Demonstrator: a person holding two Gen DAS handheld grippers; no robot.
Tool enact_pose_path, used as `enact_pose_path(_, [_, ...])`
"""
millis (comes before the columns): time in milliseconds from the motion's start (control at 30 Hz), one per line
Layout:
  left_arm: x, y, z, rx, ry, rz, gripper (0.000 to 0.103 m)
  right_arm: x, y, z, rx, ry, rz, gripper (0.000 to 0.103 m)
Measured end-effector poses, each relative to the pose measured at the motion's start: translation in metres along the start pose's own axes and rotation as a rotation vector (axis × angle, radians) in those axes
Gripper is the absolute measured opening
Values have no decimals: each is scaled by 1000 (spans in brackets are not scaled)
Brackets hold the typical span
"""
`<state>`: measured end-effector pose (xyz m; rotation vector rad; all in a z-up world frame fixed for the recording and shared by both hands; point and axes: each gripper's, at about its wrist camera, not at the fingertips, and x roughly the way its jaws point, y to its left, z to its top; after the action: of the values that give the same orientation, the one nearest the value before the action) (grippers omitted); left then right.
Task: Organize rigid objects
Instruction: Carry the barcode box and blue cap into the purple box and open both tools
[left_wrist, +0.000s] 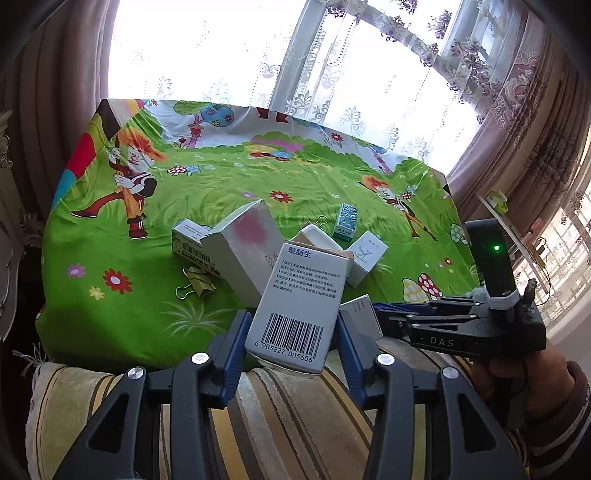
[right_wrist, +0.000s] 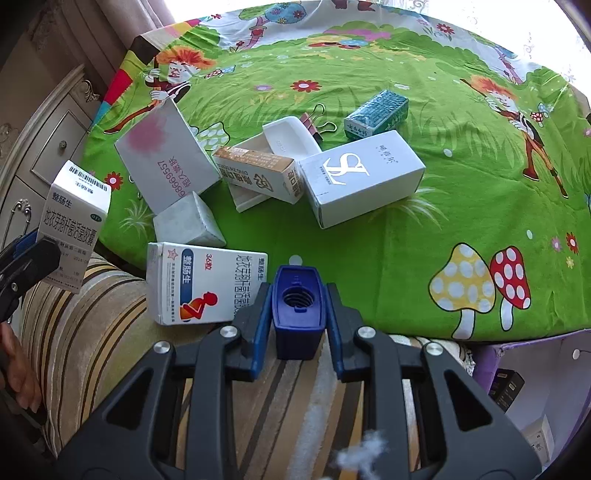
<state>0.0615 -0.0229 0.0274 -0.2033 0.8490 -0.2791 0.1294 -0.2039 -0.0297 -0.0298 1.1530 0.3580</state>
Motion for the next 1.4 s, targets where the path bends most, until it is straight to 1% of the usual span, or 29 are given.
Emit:
enact_pose_path(300, [-7,-19,-7,11,3,-37,47,-38,-16,-19,43,-82,9,32])
enact_pose_path(500, [-6,-46,-11,52,23,-86,47,-65,-32,-40,80,-125,6,32])
enact_pose_path(633, [-2,-68,-14,82,44,-126,47,-82,-52,-60,121,-140,-5,32])
enact_pose_path(767, [5,-94,-18,115,78,-172,47,-98,-80,-83,192,-155,-28,32])
enact_pose_path(1033, [21,-144,-28,181,145,-259,47,-127,-141,-126,341,-187,-111,32])
enact_pose_path(1167, [28,-166,-32,210,173,-288,47,-138,-164,-140,392,-207,-145,32])
enact_pose_path(1400, [42,-202,-33,251,207,-333,47,-148,-190,-155,449,-230,-210,32])
